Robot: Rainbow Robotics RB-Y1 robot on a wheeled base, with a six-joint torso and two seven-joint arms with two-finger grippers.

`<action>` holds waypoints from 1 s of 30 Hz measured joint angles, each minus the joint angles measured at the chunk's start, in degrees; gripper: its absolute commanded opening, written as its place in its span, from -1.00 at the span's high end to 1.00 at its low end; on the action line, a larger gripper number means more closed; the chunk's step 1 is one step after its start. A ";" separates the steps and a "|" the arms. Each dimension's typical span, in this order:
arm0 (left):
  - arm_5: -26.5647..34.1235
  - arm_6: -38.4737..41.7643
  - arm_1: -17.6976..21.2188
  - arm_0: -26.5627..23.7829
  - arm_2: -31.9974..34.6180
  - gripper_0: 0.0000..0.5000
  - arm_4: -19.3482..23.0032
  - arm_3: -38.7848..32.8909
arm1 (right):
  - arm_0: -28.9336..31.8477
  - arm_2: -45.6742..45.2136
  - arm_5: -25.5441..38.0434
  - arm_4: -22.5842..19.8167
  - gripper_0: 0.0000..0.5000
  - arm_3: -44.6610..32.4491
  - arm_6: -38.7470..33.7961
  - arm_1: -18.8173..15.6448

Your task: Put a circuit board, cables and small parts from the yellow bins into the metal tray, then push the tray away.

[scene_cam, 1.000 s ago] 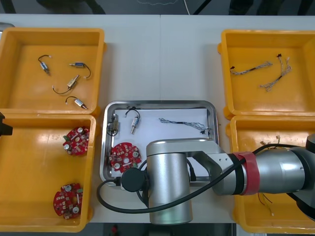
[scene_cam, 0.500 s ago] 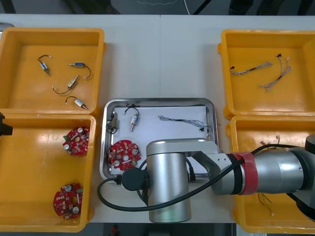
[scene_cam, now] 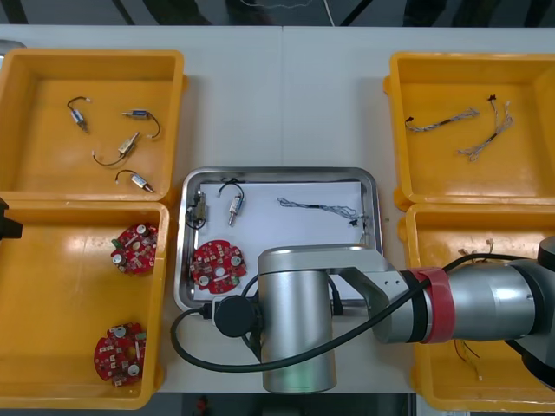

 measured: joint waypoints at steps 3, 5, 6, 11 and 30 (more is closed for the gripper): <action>0.00 0.00 0.00 0.00 0.00 -1.00 0.00 0.00 | -0.18 -0.06 -0.09 0.00 1.00 -0.01 0.00 -0.32; 0.00 0.00 0.00 0.00 0.00 -1.00 0.00 0.00 | -0.36 -0.10 -0.12 0.00 1.00 -0.01 0.00 -0.56; 0.00 0.00 0.00 0.00 0.00 -1.00 0.00 0.00 | -0.45 -0.11 -0.12 0.00 1.00 -0.01 0.00 -0.65; 0.00 0.00 0.00 0.00 0.00 -1.00 0.00 0.00 | -0.67 -0.70 -0.15 -0.08 1.00 0.10 0.00 -0.85; 0.00 0.00 0.02 0.00 0.00 -1.00 0.00 0.00 | -6.78 -2.19 -0.69 -0.89 1.00 6.43 0.02 -0.72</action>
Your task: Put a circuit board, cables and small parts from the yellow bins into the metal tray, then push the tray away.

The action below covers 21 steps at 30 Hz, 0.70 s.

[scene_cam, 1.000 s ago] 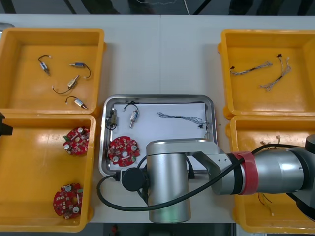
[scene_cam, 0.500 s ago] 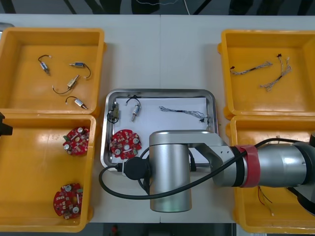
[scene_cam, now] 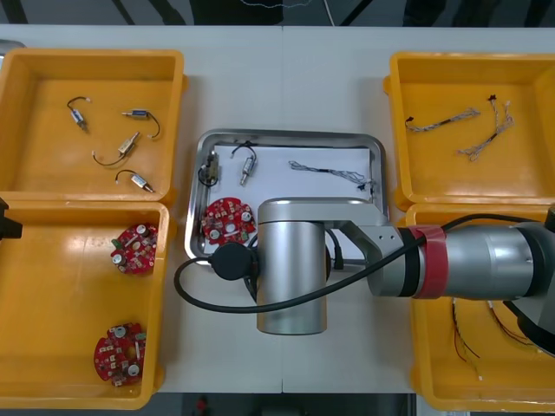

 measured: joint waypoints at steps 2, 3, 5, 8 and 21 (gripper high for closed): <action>0.00 0.00 0.00 0.00 0.00 -1.00 0.00 0.00 | -0.96 -0.01 -0.38 -0.47 1.00 0.83 0.01 0.01; 0.00 0.00 0.00 0.00 0.00 -1.00 0.00 0.00 | -1.49 -0.02 -0.56 -1.00 1.00 1.26 0.01 0.01; 0.00 0.00 0.00 0.00 0.00 -1.00 0.00 0.00 | -2.56 -0.10 -0.89 -2.25 1.00 2.23 0.02 0.04; 0.00 0.00 0.00 0.00 0.00 -1.00 0.00 -0.01 | -4.04 -0.25 -1.48 -2.77 1.00 3.35 0.12 0.06; 0.00 0.00 0.02 0.00 0.00 -1.00 0.00 -0.02 | -7.91 -1.42 -4.89 -2.81 1.00 8.63 2.62 0.42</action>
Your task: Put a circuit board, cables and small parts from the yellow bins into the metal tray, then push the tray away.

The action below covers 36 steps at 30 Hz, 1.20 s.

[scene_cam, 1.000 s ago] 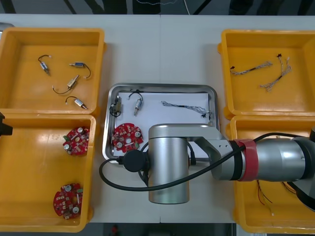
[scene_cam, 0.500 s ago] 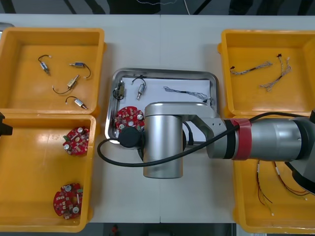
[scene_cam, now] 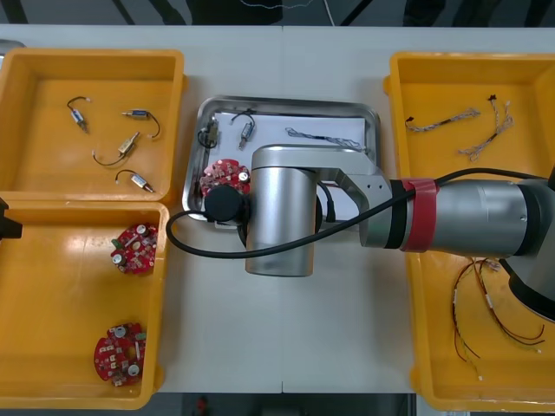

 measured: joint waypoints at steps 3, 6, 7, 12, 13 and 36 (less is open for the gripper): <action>0.00 0.00 0.00 0.00 0.00 -1.00 0.00 -0.01 | -0.24 -0.99 -0.67 -0.01 1.00 1.66 2.03 0.31; 0.00 0.00 0.00 0.00 0.00 -1.00 0.00 -0.01 | -0.61 -1.95 -1.65 -0.01 1.00 3.73 2.47 0.69; 0.00 0.00 0.00 0.00 0.00 -1.00 0.00 -0.01 | -0.79 -2.16 -1.86 -0.01 1.00 4.33 2.47 0.84; 0.00 0.00 0.01 0.00 0.00 -1.00 0.00 -0.01 | -1.73 -2.94 -3.26 0.00 1.00 6.90 3.06 1.34; 0.00 0.00 0.01 0.00 0.00 -1.00 0.00 -0.01 | -1.92 -3.05 -3.55 0.00 1.00 7.32 3.78 1.39; 0.00 0.00 0.05 0.00 0.00 -1.00 0.00 -0.03 | -7.17 -3.30 -17.42 -2.91 1.00 22.69 10.64 2.48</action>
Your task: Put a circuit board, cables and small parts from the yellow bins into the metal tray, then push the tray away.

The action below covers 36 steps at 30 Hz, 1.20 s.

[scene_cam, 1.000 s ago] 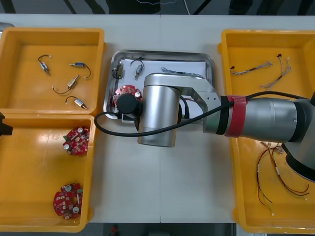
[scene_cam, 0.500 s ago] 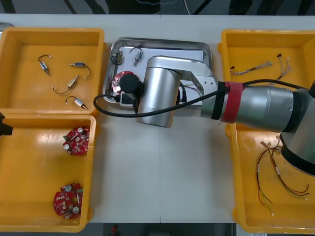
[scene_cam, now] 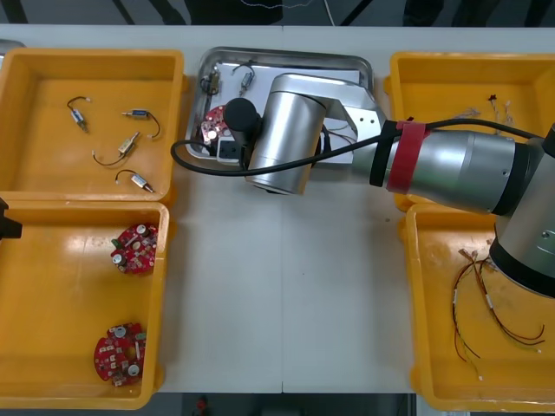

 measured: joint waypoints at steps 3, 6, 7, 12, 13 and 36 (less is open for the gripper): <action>0.00 0.00 0.00 0.00 0.00 -1.00 0.00 0.00 | -0.90 0.00 -1.41 -1.63 1.00 2.16 2.19 0.11; 0.00 0.00 0.00 0.00 0.00 -1.00 0.00 0.00 | -1.66 0.00 -2.32 -1.96 1.00 3.65 2.86 0.17; 0.00 0.00 0.00 0.00 0.00 -1.00 0.00 0.00 | -1.85 0.00 -2.59 -1.97 1.00 3.96 2.87 0.17; 0.00 0.00 0.00 0.00 0.00 -1.00 0.00 0.00 | -2.30 0.00 -4.92 -2.05 1.00 5.78 4.21 0.18; 0.00 0.00 0.00 0.00 0.00 -1.00 0.00 0.00 | -2.37 0.00 -5.19 -2.06 1.00 6.16 4.83 0.19; 0.00 0.00 0.01 0.00 0.00 -1.00 0.00 0.00 | -2.82 -0.75 -5.20 -3.16 -1.00 8.48 7.94 0.67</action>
